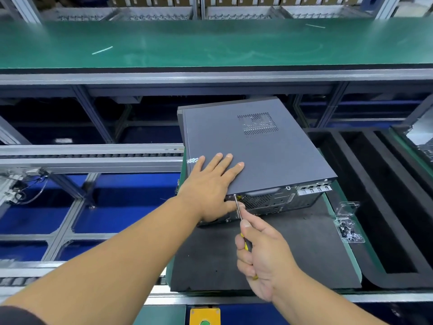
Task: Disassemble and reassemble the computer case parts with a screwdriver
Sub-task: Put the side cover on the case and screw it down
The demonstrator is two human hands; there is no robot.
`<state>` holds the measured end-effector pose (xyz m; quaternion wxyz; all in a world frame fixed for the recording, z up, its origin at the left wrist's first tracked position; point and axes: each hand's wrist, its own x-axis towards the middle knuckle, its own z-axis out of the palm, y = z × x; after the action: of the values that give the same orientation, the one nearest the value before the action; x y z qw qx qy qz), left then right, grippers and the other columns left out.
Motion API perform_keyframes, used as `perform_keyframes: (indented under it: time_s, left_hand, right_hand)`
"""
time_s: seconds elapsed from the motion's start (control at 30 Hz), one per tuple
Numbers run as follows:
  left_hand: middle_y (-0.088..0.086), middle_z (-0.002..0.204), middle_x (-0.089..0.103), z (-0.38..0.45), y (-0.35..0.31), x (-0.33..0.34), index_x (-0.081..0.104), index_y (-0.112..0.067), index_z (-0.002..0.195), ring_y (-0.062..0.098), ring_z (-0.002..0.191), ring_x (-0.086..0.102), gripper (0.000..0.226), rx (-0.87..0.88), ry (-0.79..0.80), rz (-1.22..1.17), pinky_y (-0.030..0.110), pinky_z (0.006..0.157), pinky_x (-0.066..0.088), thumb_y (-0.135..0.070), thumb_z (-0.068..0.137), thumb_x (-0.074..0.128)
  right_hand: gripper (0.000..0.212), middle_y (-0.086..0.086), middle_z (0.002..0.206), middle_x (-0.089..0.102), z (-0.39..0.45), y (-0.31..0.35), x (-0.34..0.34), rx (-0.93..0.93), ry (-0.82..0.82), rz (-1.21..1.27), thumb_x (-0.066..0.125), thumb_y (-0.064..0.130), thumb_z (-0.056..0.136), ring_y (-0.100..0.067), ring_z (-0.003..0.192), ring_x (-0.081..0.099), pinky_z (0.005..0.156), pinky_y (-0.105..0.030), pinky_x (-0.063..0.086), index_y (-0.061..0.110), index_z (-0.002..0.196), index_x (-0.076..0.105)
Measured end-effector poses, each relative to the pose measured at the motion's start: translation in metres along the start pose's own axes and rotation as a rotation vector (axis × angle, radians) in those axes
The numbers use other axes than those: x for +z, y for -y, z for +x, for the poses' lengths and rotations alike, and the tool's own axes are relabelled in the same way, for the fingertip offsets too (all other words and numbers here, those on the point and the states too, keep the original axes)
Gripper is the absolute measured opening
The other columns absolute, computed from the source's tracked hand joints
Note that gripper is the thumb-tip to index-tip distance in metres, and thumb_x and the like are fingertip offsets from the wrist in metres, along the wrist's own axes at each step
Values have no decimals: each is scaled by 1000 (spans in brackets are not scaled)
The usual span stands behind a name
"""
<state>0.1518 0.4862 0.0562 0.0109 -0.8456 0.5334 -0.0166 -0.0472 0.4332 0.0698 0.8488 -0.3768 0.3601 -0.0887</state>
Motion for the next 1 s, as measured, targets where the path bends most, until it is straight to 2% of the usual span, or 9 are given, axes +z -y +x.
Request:
perform_keyframes:
  time_s: [0.2,0.27,0.33,0.43,0.63,0.83,1.0]
  left_hand:
    - [-3,172,-6,-1,-1,-4,-11,-40,159,22,158,-6,96,-15,22,5,56,126,2,-81,77,16]
    - [-4,172,-6,-1,-2,-5,-10,-40,159,21,158,-5,95,-23,22,1,55,126,2,-80,78,16]
    - [-4,172,-5,-2,-3,-5,-9,-41,159,21,158,-5,93,-26,18,1,55,126,2,-79,80,18]
    - [-4,172,-4,-1,-3,-4,-9,-41,159,21,158,-4,90,-25,12,3,55,126,2,-77,83,21]
    - [-4,172,-3,-2,-3,-2,-6,-41,160,21,158,-5,87,-27,-3,-20,54,126,2,-80,87,19]
    - [-4,172,-5,-2,-4,-6,-7,-40,161,21,158,-7,87,-25,18,-20,54,126,1,-79,86,17]
    - [-4,172,-6,-3,-5,-9,-6,-40,161,20,158,-8,88,-32,36,-21,53,126,0,-79,86,17]
  right_hand:
    - [38,-4,65,48,-2,3,-1,84,45,61,47,18,110,-12,46,21,35,-19,21,41,116,77]
    - [37,-4,64,52,-2,3,2,-18,-28,-158,49,22,109,-13,46,30,37,-22,25,51,117,72]
    - [39,1,63,56,-2,1,4,-152,-99,-398,49,25,108,-10,47,42,40,-23,36,59,120,65]
    - [42,6,63,59,0,-3,4,-228,-122,-491,47,23,108,-3,48,47,45,-17,41,60,123,61]
    - [33,-1,62,56,5,-1,-3,-113,-114,-348,51,27,107,-10,45,40,41,-20,32,55,118,66]
    - [35,-6,61,50,6,6,-3,35,-36,-103,51,20,108,-14,42,25,41,-19,19,44,109,76]
    - [36,-8,62,50,4,11,-4,94,16,11,52,16,107,-14,43,24,37,-18,20,39,103,80]
